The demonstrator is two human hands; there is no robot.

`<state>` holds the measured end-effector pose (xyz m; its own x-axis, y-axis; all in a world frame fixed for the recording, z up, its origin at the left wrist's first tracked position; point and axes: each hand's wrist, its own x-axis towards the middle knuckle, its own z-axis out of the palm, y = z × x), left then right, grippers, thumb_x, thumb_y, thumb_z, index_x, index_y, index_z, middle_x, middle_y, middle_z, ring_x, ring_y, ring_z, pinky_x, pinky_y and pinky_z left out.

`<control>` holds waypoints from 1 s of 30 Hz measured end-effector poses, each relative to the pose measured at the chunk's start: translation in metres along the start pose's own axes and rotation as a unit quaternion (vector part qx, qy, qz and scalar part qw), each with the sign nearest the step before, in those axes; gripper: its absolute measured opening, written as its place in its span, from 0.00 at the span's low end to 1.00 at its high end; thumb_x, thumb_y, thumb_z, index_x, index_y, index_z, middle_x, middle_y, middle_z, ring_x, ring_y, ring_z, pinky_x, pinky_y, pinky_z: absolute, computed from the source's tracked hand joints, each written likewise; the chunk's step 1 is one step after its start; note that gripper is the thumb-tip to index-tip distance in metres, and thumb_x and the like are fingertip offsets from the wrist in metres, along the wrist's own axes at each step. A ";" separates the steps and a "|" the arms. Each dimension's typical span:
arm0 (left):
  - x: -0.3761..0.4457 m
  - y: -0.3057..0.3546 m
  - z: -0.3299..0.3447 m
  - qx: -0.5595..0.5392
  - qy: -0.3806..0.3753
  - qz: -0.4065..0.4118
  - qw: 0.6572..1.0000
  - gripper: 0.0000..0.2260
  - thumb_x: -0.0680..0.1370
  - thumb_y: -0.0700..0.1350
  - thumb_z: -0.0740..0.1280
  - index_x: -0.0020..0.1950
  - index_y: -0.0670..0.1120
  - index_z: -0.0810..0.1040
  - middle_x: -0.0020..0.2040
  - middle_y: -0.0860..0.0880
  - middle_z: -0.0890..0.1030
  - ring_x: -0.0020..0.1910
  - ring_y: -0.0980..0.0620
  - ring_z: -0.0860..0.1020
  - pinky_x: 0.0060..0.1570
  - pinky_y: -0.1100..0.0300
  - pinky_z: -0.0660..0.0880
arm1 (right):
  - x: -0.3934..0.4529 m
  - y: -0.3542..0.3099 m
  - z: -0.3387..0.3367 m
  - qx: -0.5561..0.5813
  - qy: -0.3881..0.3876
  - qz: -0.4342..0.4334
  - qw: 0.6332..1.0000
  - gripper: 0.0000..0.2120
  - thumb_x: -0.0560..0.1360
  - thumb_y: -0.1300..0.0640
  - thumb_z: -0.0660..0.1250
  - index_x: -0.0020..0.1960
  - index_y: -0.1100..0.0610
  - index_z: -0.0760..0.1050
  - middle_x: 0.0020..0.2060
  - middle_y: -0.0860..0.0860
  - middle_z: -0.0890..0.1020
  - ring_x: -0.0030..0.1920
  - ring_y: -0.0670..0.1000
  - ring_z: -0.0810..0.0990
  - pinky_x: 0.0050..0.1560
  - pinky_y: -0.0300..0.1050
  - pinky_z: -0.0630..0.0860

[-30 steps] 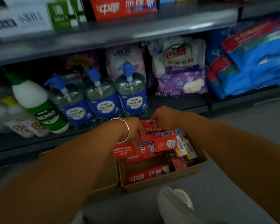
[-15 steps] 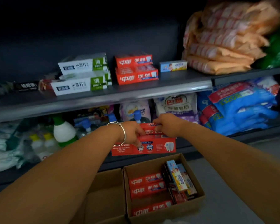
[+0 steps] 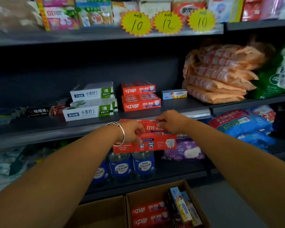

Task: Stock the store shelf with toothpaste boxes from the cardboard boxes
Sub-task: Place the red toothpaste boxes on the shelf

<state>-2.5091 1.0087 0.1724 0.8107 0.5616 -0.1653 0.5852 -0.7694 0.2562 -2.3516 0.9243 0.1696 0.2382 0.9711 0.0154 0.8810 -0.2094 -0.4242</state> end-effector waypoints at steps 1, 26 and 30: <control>0.002 0.000 -0.004 -0.001 0.006 0.001 1.000 0.19 0.73 0.44 0.71 0.64 0.48 0.74 0.59 0.49 0.78 0.57 0.49 0.77 0.60 0.54 0.73 | 0.003 -0.001 -0.004 0.000 0.004 -0.005 1.000 0.16 0.79 0.55 0.62 0.65 0.58 0.73 0.60 0.55 0.78 0.57 0.53 0.78 0.55 0.44 0.74; 0.114 -0.031 -0.082 0.016 0.076 0.021 0.997 0.18 0.74 0.43 0.70 0.64 0.49 0.76 0.60 0.49 0.77 0.58 0.49 0.75 0.62 0.52 0.73 | 0.126 0.022 -0.056 0.018 0.059 0.035 0.997 0.19 0.79 0.54 0.62 0.69 0.55 0.69 0.64 0.54 0.75 0.60 0.54 0.77 0.61 0.48 0.75; 0.126 -0.041 -0.088 0.017 0.071 0.018 0.997 0.17 0.75 0.44 0.69 0.64 0.49 0.76 0.60 0.51 0.77 0.58 0.50 0.75 0.61 0.54 0.73 | 0.150 0.027 -0.054 0.015 0.054 0.038 0.998 0.19 0.79 0.54 0.63 0.69 0.53 0.69 0.64 0.53 0.74 0.60 0.53 0.77 0.61 0.49 0.75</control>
<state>-2.4320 1.1377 0.2250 0.8217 0.5696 -0.0200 0.5586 -0.7977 0.2271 -2.2703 1.0585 0.2097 0.3482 0.9341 0.0787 0.8463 -0.2772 -0.4549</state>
